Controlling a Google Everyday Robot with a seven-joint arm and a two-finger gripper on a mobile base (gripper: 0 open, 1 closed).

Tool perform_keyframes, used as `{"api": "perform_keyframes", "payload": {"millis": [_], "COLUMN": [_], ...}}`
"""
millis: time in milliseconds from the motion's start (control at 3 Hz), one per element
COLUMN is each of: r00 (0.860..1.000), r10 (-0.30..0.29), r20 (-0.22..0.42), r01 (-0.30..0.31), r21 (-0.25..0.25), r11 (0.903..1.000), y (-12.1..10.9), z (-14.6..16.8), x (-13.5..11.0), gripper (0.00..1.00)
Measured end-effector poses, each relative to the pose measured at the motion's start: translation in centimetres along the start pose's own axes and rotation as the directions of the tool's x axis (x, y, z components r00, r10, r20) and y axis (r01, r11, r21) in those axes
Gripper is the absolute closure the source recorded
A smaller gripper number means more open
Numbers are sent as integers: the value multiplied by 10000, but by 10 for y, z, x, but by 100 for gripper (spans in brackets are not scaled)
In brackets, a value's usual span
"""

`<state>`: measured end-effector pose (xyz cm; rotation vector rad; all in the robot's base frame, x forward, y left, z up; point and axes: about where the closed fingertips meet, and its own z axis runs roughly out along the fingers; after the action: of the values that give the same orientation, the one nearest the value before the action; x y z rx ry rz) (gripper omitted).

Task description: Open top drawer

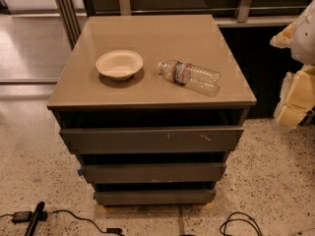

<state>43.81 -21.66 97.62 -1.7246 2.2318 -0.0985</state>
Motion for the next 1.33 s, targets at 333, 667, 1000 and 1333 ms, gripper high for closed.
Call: {"api": "perform_keyframes", "payload": {"millis": [333,667,1000,1333], "r00": [10000,9967,9714,9223], "r10": [0,77,344,887], "r20": [0,810,2350,3761], "r01": [0,-61,-206,-638], "r21": [0,-199,-609,-783], "r11": [10000,9998,9979,9949], "y": [0,9,29,56], "z": [0,20,63,103], "x": [0,5,17,19], "gripper": [0,0,0,0]}}
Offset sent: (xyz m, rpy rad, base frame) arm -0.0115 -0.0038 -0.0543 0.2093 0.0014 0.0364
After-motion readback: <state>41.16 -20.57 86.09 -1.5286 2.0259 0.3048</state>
